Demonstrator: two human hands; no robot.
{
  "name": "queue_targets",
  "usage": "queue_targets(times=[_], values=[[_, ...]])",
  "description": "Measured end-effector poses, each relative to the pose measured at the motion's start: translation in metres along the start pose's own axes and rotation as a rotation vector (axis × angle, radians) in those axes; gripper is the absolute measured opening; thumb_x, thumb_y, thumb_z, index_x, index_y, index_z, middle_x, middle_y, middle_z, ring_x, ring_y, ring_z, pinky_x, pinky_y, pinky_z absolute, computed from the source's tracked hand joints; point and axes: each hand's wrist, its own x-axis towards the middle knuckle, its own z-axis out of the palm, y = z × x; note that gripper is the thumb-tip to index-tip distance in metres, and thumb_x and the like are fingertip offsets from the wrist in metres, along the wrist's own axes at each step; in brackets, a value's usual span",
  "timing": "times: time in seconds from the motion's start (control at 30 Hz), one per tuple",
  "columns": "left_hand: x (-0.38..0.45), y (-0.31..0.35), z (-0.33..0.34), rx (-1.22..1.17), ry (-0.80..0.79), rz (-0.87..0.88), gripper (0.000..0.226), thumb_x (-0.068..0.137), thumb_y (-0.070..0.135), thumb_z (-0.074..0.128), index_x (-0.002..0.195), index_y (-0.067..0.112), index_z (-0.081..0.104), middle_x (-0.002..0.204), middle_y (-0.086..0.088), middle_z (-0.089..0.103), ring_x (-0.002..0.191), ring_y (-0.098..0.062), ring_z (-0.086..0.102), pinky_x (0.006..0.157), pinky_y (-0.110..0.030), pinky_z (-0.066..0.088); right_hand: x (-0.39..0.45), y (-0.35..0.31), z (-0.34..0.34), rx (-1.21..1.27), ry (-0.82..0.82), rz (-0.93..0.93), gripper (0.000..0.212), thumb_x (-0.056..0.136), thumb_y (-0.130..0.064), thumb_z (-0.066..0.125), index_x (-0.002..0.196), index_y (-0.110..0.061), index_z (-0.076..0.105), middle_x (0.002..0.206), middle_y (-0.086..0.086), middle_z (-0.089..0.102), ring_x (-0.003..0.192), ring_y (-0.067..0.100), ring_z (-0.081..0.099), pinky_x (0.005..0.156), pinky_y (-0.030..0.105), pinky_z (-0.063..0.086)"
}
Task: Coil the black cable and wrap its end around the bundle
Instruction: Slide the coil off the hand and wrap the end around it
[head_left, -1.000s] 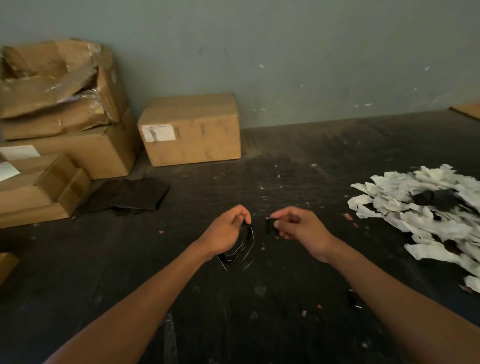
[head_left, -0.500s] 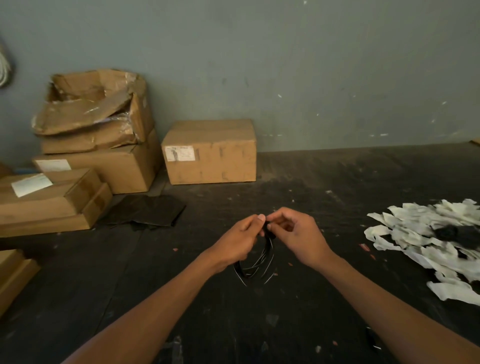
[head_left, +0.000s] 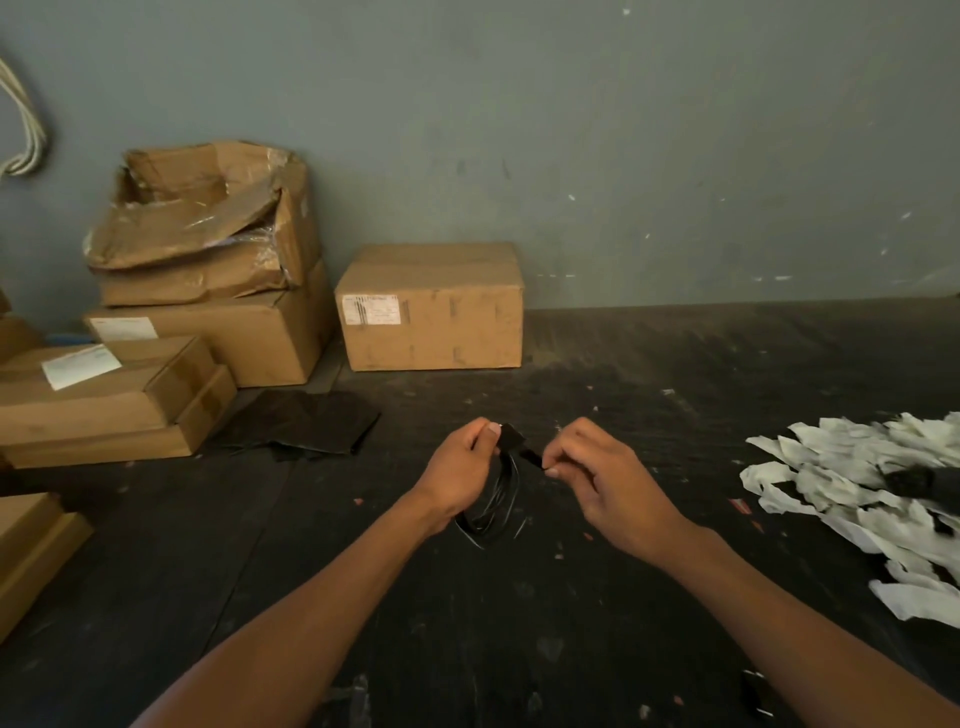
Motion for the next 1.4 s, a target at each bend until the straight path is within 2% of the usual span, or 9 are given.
queue_targets(times=[0.13,0.27,0.4,0.57,0.7,0.9,1.03,1.13,1.4], values=[[0.001,0.000,-0.001,0.077,0.002,0.068,0.030,0.105,0.033,0.036,0.082,0.023,0.053,0.068,0.007,0.046,0.056,-0.004,0.040,0.054,-0.022,0.034,-0.003,-0.001,0.000,0.218,-0.075,0.162,0.002,0.093,-0.021,0.060,0.093,-0.023,0.059,0.097,-0.007,0.055,0.090,0.006,0.056,0.078,0.021,0.047],[-0.002,0.000,0.000,0.203,-0.048,0.208,0.028,0.105,0.032,0.036,0.089,0.018,0.055,0.068,0.005,0.051,0.056,-0.004,0.045,0.056,-0.024,0.039,-0.001,-0.008,0.009,0.720,-0.027,0.573,0.042,0.092,-0.051,0.048,0.094,-0.012,0.064,0.107,0.005,0.066,0.102,0.019,0.066,0.087,0.038,0.058],[-0.001,-0.002,0.004,0.287,-0.066,0.285,0.025,0.104,0.032,0.037,0.090,0.019,0.053,0.070,0.005,0.054,0.057,-0.006,0.047,0.057,-0.027,0.040,0.007,-0.013,0.013,1.026,0.043,0.802,0.010,0.091,-0.015,0.064,0.097,-0.009,0.058,0.095,0.012,0.071,0.082,0.023,0.070,0.075,0.035,0.057],[-0.003,-0.002,0.005,0.206,-0.075,0.280,0.017,0.105,0.028,0.034,0.107,0.026,0.051,0.070,0.003,0.051,0.054,-0.005,0.044,0.052,-0.026,0.038,0.010,-0.018,0.017,1.138,0.142,0.903,0.022,0.087,0.002,0.063,0.107,-0.007,0.058,0.084,0.011,0.069,0.070,0.018,0.063,0.066,0.029,0.051],[-0.005,-0.001,0.006,0.113,-0.056,0.183,0.031,0.106,0.027,0.032,0.135,0.033,0.024,0.070,-0.005,0.045,0.051,-0.012,0.041,0.046,-0.024,0.035,0.005,-0.015,0.025,1.208,0.194,0.967,0.025,0.085,0.001,0.067,0.107,-0.008,0.059,0.087,0.012,0.070,0.070,0.018,0.065,0.064,0.029,0.052],[0.000,-0.005,0.008,0.111,0.081,0.164,0.009,0.105,0.024,0.030,0.106,0.016,0.036,0.071,-0.003,0.047,0.054,-0.012,0.042,0.050,-0.033,0.036,-0.006,-0.019,0.035,1.130,0.130,1.071,0.027,0.082,-0.001,0.070,0.107,-0.005,0.062,0.086,0.014,0.071,0.063,0.017,0.061,0.058,0.027,0.049],[-0.001,-0.003,0.013,0.182,0.094,0.197,0.007,0.105,0.022,0.031,0.102,0.019,0.037,0.067,-0.001,0.047,0.052,-0.011,0.043,0.047,-0.028,0.035,-0.005,-0.024,0.043,1.095,0.068,1.157,0.025,0.082,-0.003,0.071,0.105,-0.005,0.064,0.089,0.014,0.073,0.062,0.016,0.061,0.057,0.027,0.049],[-0.004,0.000,0.018,0.232,0.081,0.221,0.006,0.105,0.022,0.033,0.102,0.021,0.038,0.065,0.000,0.050,0.050,-0.010,0.045,0.048,-0.026,0.035,0.000,-0.026,0.047,1.121,0.148,1.192,0.023,0.082,-0.004,0.072,0.103,-0.007,0.063,0.091,0.014,0.073,0.064,0.016,0.062,0.058,0.026,0.050],[-0.020,0.000,0.029,0.142,0.035,0.265,0.005,0.105,0.023,0.035,0.105,0.019,0.038,0.077,-0.001,0.057,0.054,-0.004,0.054,0.050,-0.020,0.045,0.010,-0.021,0.054,1.250,0.411,1.218,0.042,0.081,-0.005,0.072,0.118,-0.014,0.054,0.106,0.017,0.069,0.096,0.029,0.069,0.092,0.045,0.056]])
